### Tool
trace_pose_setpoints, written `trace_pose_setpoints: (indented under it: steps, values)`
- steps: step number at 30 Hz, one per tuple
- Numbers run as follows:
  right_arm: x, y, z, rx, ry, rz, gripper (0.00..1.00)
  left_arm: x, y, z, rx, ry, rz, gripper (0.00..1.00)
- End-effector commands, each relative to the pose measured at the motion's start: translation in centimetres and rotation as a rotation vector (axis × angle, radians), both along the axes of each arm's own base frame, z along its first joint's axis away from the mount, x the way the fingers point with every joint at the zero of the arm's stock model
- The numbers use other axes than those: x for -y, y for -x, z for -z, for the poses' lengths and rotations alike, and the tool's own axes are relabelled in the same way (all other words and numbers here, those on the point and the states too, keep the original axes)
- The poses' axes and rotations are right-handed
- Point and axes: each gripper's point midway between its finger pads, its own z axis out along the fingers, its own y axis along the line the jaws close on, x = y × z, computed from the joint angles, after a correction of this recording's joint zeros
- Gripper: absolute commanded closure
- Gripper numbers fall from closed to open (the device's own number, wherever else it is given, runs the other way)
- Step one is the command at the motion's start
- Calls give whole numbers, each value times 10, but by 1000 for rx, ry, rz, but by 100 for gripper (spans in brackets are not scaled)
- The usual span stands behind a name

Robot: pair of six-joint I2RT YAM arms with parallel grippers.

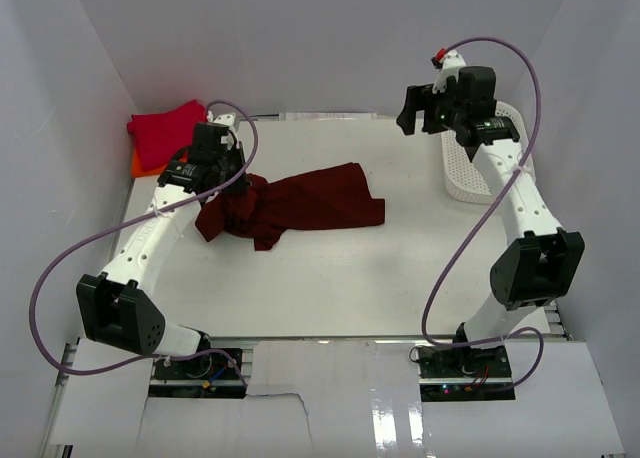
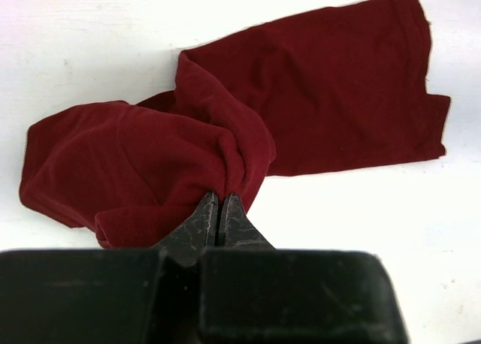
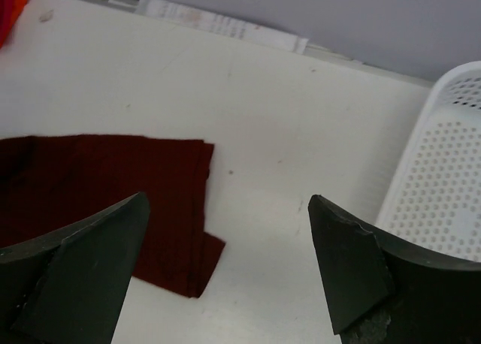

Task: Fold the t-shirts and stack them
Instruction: Flatten out the tshirt

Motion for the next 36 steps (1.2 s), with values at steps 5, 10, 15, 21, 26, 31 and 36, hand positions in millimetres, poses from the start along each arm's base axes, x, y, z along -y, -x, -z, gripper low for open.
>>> trace_pose_setpoints:
  steps: [5,10,15,21,26,31,36]
  values:
    - [-63,54,52,-187,-52,-193,8,26,9,-50,87,158,82,100]
    - [-80,67,95,-259,-5,-218,9,36,29,-43,75,143,111,100]
    - [-88,68,125,-300,-3,-240,9,13,36,-34,118,30,50,100]
    - [-104,62,166,-387,4,-277,11,-9,28,-44,172,-76,4,100]
    - [-126,51,205,-444,47,-284,14,-12,28,-61,198,-95,7,100]
    - [-133,25,220,-414,69,-249,14,-14,33,-60,185,-101,13,100]
    - [-133,-7,214,-363,100,-201,14,-14,39,-54,172,-103,23,100]
